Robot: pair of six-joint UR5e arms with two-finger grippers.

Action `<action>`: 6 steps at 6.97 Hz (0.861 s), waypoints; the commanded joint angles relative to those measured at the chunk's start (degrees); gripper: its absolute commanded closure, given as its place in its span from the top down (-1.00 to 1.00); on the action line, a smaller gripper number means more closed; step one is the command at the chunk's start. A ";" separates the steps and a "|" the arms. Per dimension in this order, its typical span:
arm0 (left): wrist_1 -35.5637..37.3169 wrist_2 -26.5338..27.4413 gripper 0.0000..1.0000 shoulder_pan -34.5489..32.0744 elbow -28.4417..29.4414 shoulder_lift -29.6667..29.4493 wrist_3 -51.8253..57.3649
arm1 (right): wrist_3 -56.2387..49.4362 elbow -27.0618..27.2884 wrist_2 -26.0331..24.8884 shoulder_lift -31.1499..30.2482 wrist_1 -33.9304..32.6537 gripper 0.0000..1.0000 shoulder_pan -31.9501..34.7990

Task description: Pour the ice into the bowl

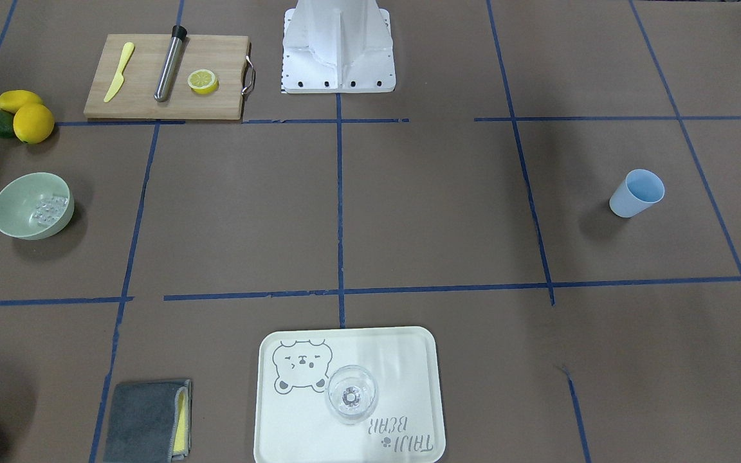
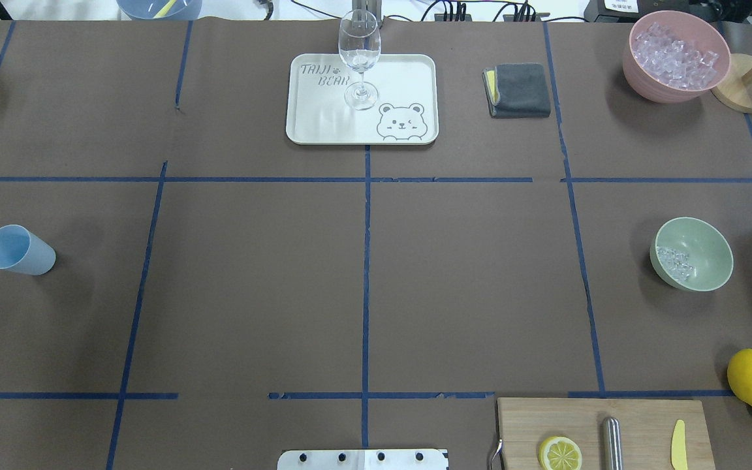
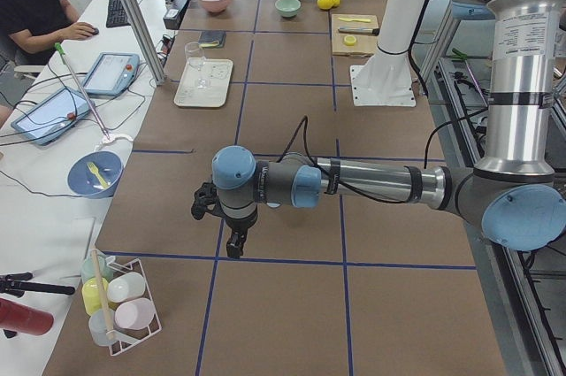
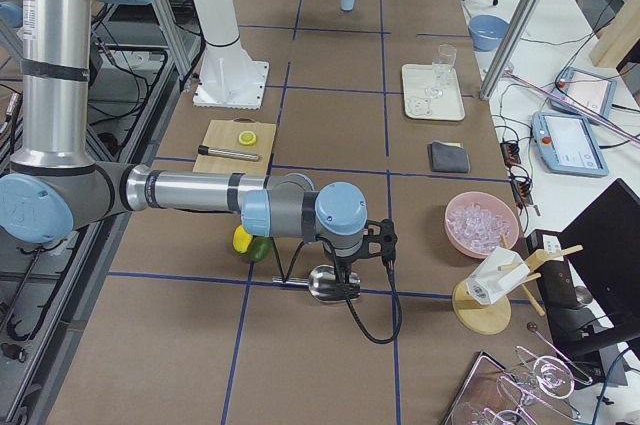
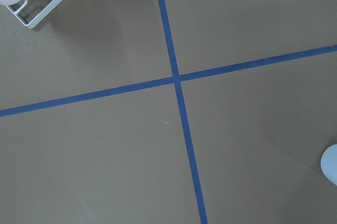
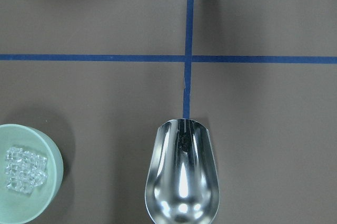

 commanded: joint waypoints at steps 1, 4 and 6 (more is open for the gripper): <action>-0.09 0.03 1.00 -0.08 -0.16 -0.07 0.01 | 0.02 0.00 0.00 0.27 0.00 1.00 0.00; -0.09 0.12 1.00 -0.08 0.02 -0.16 -0.07 | 0.02 0.09 0.00 0.71 0.00 1.00 0.00; -0.09 0.12 1.00 -0.08 0.10 0.01 -0.07 | -0.07 0.00 0.00 0.97 0.00 1.00 0.00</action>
